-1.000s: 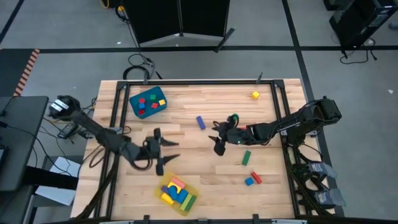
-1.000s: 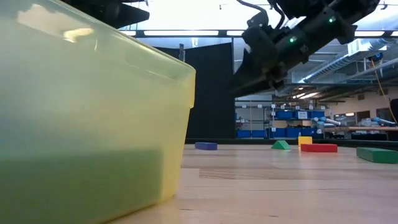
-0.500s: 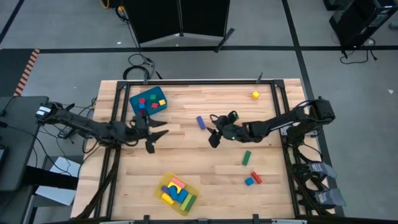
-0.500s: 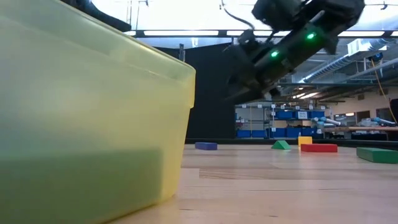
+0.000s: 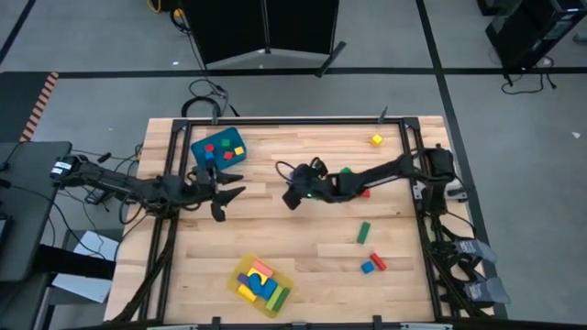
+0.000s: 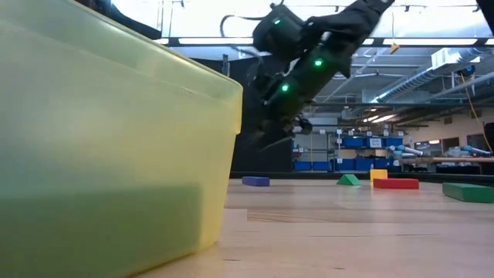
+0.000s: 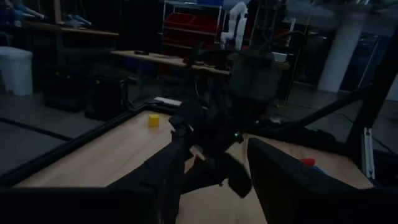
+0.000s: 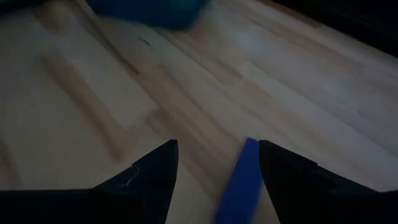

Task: Sort blocks by size
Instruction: Put the large violet block into the yellow bin

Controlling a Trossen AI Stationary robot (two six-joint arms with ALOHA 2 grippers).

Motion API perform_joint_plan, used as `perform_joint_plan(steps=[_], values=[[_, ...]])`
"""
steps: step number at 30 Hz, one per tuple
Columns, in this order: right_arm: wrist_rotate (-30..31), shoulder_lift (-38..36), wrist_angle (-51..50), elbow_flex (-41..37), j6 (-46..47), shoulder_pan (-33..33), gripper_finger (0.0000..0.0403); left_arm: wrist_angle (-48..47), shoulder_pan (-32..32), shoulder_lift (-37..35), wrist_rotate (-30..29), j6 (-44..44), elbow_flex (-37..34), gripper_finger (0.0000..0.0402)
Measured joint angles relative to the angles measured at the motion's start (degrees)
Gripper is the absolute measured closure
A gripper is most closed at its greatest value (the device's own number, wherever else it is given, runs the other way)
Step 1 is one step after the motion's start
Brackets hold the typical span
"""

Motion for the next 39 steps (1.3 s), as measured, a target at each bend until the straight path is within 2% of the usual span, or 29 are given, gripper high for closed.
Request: perform_joint_plan(steps=[5,14,20,34,39], values=[[-0.2,2.4,-9.9,6.3,2.1,-1.4,0.0169,0.2,0.0,-0.1,0.5,-0.8,0.0,0.022],[-7.0,4.4,-13.2,6.3,5.4,-6.1,0.0169,0.6,0.0,-0.2,1.0,-1.3,0.0,0.022],[-8.9,5.7,-11.3,6.4,5.1,-6.6,0.0169,0.6,0.0,-0.2,1.0,-1.3,0.0,0.022],[-8.5,9.4,-10.5,6.4,5.1,-5.3,0.0169,0.3,0.2,-0.2,0.9,-1.3,0.0,0.022],[-8.3,9.5,-11.0,6.4,5.4,-5.3,0.0196,0.1,0.2,-0.2,0.7,-1.2,0.0,0.022]])
